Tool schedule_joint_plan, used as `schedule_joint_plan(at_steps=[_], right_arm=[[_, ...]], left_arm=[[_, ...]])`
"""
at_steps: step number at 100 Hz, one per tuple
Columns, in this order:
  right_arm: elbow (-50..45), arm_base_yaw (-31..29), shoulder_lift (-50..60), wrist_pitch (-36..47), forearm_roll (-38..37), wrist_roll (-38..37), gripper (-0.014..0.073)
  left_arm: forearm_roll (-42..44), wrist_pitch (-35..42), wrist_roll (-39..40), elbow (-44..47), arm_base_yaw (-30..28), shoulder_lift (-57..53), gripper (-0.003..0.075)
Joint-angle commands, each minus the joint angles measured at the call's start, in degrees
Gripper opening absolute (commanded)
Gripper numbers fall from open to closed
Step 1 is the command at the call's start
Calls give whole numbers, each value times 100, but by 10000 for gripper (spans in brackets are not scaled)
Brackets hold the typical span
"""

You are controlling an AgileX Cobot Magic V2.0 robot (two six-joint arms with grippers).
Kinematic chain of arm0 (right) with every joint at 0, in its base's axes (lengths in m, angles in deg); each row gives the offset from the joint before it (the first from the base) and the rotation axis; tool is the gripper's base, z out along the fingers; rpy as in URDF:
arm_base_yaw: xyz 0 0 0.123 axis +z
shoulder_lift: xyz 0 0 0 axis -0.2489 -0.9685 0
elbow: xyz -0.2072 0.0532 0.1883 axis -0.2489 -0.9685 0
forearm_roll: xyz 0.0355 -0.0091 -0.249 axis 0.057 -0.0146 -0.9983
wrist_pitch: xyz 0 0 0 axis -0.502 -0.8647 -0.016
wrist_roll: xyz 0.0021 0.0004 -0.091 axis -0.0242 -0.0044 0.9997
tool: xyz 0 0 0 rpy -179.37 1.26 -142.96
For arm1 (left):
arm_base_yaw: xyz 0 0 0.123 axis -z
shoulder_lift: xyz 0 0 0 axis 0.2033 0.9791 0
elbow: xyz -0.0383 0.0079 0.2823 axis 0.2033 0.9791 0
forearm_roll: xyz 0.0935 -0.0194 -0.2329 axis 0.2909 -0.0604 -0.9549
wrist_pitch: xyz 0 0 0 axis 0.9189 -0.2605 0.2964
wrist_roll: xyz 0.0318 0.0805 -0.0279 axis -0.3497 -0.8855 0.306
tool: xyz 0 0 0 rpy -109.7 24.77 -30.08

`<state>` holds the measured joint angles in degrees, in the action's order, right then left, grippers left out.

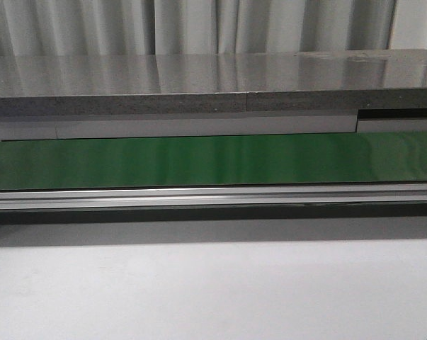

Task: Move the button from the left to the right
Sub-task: 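Lower the push-button onto the belt and open the left gripper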

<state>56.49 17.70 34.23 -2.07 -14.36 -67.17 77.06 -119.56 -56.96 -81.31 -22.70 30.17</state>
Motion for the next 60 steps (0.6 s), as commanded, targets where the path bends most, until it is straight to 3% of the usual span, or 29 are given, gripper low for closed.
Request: schedule_joint_plan(at_steps=[1, 17, 24, 60], right_arm=[[86, -34, 113, 502, -53, 37, -68], [86, -34, 113, 502, -53, 37, -68], [86, -34, 113, 502, -53, 37, -68], [86, -34, 113, 502, -53, 37, -68]], left_arm=[[-146, 110, 5, -131, 25, -276, 260], [-157, 110, -21, -131, 25, -276, 484], [-157, 110, -21, -131, 25, -276, 547], [-443, 195, -191, -131, 30, -597, 557]])
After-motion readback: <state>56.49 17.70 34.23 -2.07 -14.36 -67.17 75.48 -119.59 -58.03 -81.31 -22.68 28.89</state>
